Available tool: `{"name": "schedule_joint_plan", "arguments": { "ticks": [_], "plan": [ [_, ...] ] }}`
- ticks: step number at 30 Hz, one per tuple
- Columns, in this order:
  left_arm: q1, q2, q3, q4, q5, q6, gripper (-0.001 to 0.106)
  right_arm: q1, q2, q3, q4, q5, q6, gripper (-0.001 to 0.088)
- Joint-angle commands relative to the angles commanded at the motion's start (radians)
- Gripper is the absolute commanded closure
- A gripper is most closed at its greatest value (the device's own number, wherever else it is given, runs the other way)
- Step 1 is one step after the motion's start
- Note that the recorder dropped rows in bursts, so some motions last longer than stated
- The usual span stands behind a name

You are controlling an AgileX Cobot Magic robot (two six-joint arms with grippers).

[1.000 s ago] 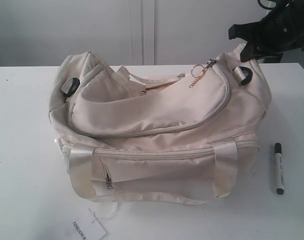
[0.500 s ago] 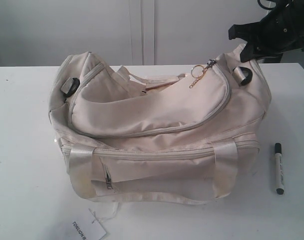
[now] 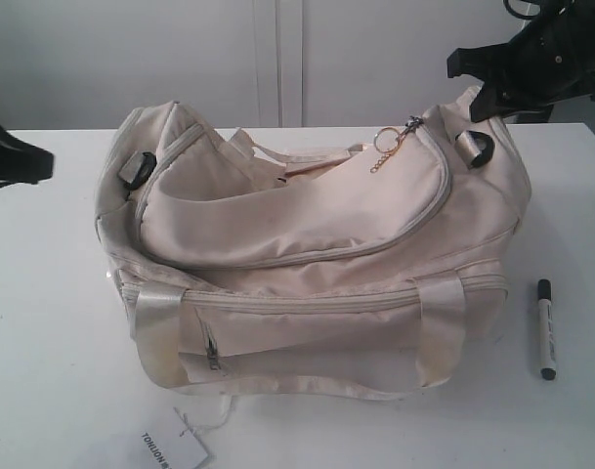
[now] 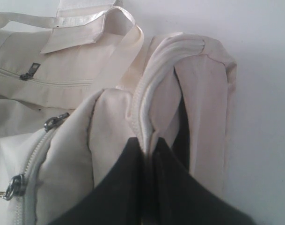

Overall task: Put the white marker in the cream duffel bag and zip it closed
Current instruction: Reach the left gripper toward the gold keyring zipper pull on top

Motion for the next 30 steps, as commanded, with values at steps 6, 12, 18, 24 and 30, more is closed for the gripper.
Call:
{"name": "schedule_joint_plan", "arguments": {
  "ticks": [6, 12, 18, 24, 30],
  "plan": [
    [-0.106, 0.162, -0.112, -0.011, -0.019, 0.013, 0.105, 0.0, 0.0, 0.0, 0.0, 0.0, 0.0, 0.0868],
    [-0.162, 0.322, -0.254, -0.049, 0.006, 0.057, 0.105, 0.0, 0.0, 0.0, 0.0, 0.0, 0.0, 0.0868],
    [-0.162, 0.443, -0.386, -0.254, 0.111, 0.267, 0.105, 0.0, 0.0, 0.0, 0.0, 0.0, 0.0, 0.0868],
    [-0.162, 0.553, -0.515, -0.393, 0.203, 0.423, 0.105, 0.0, 0.0, 0.0, 0.0, 0.0, 0.0, 0.0868],
    [-0.164, 0.618, -0.586, -0.486, 0.231, 0.51, 0.105, 0.0, 0.0, 0.0, 0.0, 0.0, 0.0, 0.0868]
  ]
}}
